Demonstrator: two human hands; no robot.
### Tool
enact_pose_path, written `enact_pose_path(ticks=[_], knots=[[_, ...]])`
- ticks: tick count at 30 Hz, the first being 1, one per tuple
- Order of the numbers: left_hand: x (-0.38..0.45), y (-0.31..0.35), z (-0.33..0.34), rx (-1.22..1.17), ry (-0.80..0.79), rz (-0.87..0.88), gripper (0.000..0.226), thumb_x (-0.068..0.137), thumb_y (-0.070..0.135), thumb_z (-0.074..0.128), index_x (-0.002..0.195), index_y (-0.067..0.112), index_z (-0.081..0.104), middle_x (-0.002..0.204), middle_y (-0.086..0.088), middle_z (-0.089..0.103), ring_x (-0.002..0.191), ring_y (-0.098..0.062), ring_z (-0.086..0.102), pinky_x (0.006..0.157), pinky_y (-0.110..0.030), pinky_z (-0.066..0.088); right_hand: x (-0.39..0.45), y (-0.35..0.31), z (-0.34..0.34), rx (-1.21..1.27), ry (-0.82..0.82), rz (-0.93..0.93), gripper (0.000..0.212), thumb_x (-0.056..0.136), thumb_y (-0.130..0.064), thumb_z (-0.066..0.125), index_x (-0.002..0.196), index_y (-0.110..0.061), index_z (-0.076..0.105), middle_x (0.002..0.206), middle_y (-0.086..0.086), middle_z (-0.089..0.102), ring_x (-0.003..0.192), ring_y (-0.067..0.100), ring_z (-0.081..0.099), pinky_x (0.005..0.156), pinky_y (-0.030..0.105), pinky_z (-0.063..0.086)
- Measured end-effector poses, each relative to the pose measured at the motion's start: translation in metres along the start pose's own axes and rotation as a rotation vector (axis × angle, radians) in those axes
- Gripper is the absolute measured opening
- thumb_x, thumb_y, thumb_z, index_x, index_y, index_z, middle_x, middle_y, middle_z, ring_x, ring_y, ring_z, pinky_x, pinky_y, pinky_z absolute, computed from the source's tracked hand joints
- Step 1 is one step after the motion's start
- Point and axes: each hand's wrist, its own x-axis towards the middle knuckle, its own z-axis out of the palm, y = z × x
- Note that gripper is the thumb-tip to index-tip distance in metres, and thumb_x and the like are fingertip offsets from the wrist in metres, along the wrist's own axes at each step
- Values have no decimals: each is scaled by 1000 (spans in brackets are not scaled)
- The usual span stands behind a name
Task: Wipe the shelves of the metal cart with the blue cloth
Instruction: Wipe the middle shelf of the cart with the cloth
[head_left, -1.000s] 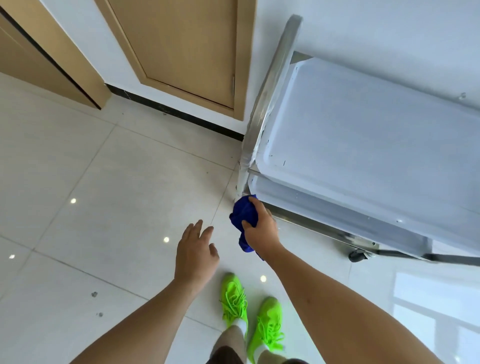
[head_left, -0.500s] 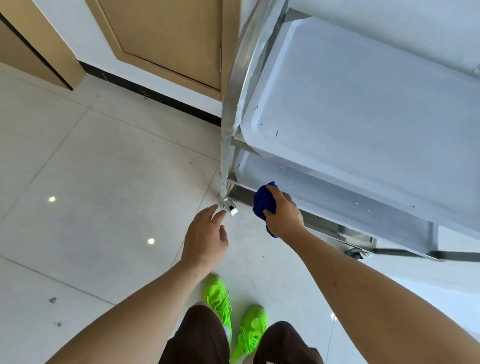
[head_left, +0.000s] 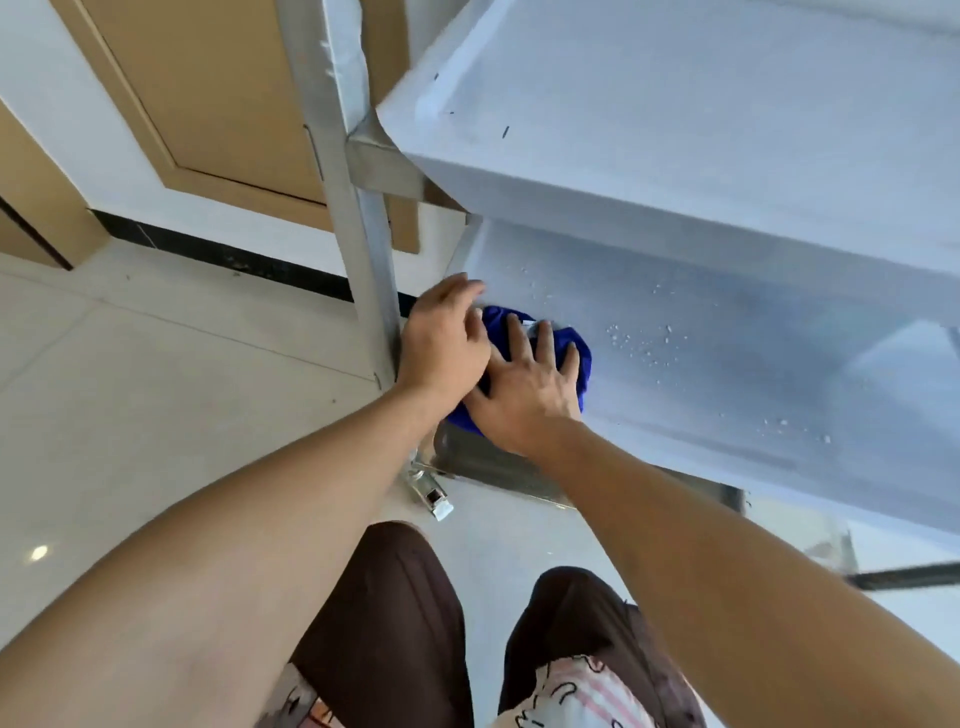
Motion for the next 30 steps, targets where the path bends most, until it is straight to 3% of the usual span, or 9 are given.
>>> enact_pose_path(ticks=[4,14,18,22,26,30], knots=[[20,-13,15,4,1,-145,37,92,14,51,127,13,61,132,-2,61,125,-19,52,106,-23,32,14,5,2,-35,19,-39,73,87,-73,12,154,-46,16,167,8,16,152,41,3,115,70,3],[19,-18,19,-232,-7,-342,36,90,25,56,125,22,64,132,1,62,124,-14,52,105,-23,34,32,8,-5,0,-15,-30,84,76,-79,2,152,-49,20,168,-2,17,154,32,2,117,66,3],[19,-15,16,-285,-54,-326,34,89,30,57,120,19,67,126,0,65,119,-15,56,99,-20,36,37,10,-8,-6,-10,-42,87,72,-77,2,149,-48,29,166,-7,22,153,28,6,118,62,6],[15,-15,15,-335,-68,-277,26,88,32,55,98,13,70,100,-5,71,97,-19,62,88,-30,48,47,14,-12,-13,-50,-38,83,77,-74,7,153,-46,23,167,-9,16,154,25,2,120,60,4],[10,-23,17,-262,-85,-160,32,91,30,56,118,18,67,120,2,67,110,-10,57,89,-12,33,73,25,-12,-48,-26,2,60,95,-62,21,153,-47,23,167,-11,17,154,23,5,121,58,5],[10,-25,21,-153,-113,-91,36,90,36,48,121,22,61,117,3,67,106,-13,58,88,-21,41,103,36,-16,-47,-18,71,79,81,-76,8,153,-47,25,166,-11,21,153,22,10,121,56,7]])
